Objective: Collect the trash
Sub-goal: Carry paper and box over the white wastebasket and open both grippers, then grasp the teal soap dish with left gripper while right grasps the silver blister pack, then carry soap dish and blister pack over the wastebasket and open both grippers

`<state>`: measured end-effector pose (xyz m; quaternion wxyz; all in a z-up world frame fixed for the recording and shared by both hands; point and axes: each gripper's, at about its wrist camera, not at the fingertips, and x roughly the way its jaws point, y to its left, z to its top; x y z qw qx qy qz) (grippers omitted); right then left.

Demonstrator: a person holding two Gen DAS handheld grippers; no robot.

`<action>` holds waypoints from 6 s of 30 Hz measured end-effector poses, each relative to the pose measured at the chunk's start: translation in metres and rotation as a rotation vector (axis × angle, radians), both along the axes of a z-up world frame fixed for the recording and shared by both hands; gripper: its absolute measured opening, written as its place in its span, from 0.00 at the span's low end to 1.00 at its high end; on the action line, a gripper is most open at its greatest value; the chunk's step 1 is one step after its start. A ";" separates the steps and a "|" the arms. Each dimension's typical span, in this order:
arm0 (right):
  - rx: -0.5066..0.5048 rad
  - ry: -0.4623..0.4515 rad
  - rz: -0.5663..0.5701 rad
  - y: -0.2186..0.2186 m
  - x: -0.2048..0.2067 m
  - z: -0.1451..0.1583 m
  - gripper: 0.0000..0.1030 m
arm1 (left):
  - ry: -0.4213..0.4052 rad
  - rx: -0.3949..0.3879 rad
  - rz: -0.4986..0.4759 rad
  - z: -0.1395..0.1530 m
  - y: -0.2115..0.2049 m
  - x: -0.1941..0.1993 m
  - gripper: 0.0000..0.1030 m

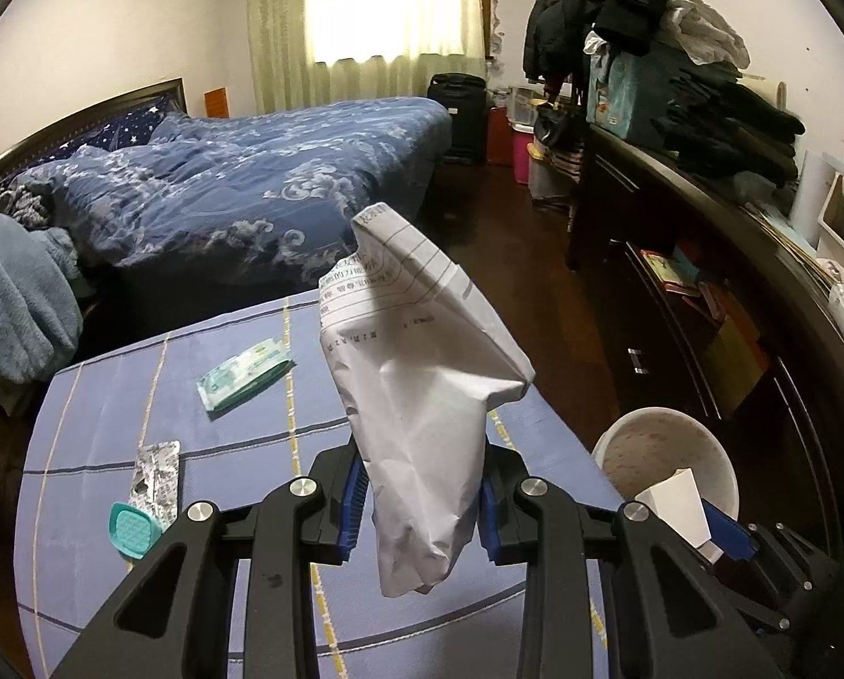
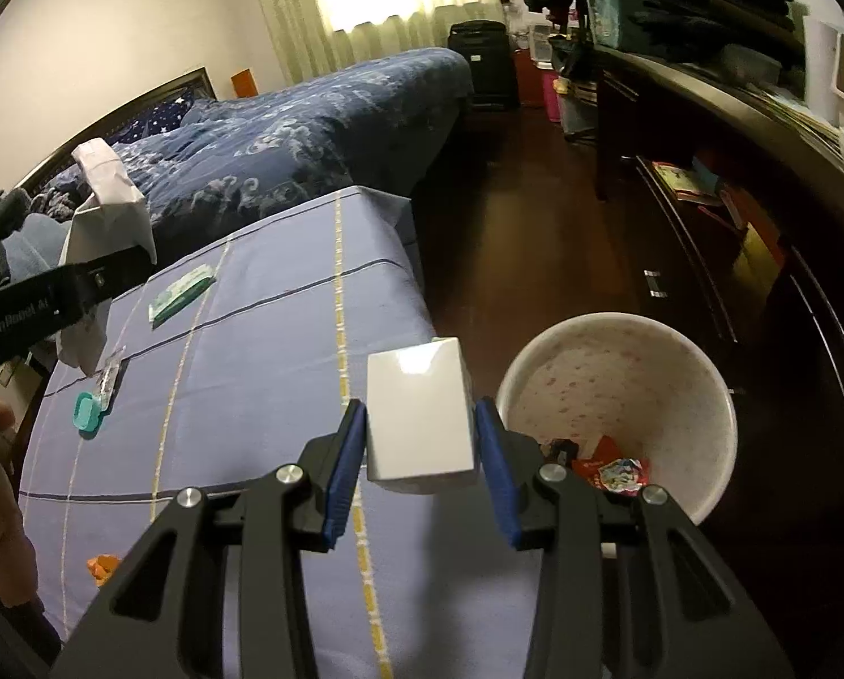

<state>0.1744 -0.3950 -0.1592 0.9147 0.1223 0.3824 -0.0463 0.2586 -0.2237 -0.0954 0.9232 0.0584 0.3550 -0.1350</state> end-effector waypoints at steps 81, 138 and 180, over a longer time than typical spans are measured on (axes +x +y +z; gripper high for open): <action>-0.120 0.050 -0.008 -0.028 0.029 -0.008 0.68 | 0.080 -0.021 0.056 -0.036 -0.019 0.055 0.92; -0.174 0.239 0.410 0.356 0.173 -0.042 0.57 | 0.058 -0.204 0.637 -0.064 0.347 -0.030 0.53; 0.076 0.093 0.119 0.060 0.027 -0.012 0.56 | -0.003 -0.003 0.140 -0.017 0.090 -0.019 0.53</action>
